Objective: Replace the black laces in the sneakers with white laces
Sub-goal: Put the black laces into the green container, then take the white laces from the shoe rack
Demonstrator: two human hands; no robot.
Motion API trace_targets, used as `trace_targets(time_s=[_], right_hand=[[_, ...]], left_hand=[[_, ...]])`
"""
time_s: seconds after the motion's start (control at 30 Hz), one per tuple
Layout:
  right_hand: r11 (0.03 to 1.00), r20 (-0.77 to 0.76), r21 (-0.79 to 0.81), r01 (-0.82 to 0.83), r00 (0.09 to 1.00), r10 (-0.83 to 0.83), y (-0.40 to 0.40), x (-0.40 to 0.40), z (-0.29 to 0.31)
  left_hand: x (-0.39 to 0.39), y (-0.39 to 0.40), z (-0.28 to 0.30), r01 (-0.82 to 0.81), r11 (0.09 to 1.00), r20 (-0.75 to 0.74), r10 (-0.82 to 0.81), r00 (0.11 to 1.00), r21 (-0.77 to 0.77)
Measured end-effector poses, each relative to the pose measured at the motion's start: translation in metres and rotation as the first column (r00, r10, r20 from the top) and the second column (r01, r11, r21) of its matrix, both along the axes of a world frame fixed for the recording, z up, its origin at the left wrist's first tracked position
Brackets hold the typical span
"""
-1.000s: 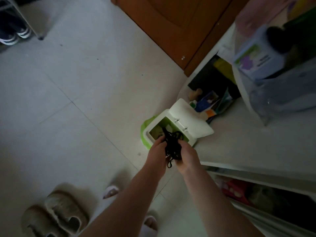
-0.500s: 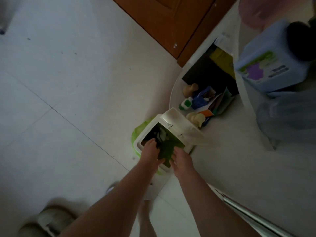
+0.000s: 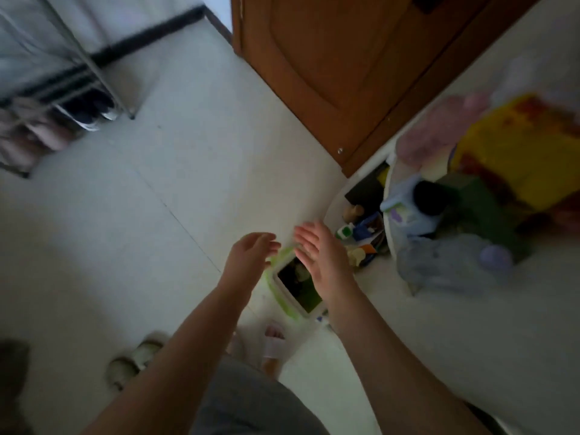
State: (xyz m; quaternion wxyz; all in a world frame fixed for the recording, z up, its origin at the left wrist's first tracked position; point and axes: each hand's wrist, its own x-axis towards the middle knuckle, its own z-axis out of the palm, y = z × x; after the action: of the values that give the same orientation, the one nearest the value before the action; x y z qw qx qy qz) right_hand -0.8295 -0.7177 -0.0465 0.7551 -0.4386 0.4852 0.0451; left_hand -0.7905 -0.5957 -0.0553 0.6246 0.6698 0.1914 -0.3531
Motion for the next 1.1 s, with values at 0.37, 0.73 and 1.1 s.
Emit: trace_targets(time_s=[0.37, 0.73, 1.1], right_hand=[[0.756, 0.200, -0.297, -0.583, 0.736, 0.646, 0.113, 0.131, 0.141], [0.537, 0.163, -0.415, -0.735, 0.520, 0.838, 0.265, 0.361, 0.181], [0.621, 0.090, -0.326, -0.713, 0.631, 0.771, 0.345, 0.585, 0.166]], left_hand=[[0.093, 0.173, 0.144, -0.181, 0.977, 0.326, 0.135, 0.936, 0.116], [0.289, 0.340, 0.154, -0.309, 0.899, 0.411, 0.166, 0.896, 0.309], [0.508, 0.427, 0.141, -0.288, 0.864, 0.386, 0.120, 0.915, 0.414]])
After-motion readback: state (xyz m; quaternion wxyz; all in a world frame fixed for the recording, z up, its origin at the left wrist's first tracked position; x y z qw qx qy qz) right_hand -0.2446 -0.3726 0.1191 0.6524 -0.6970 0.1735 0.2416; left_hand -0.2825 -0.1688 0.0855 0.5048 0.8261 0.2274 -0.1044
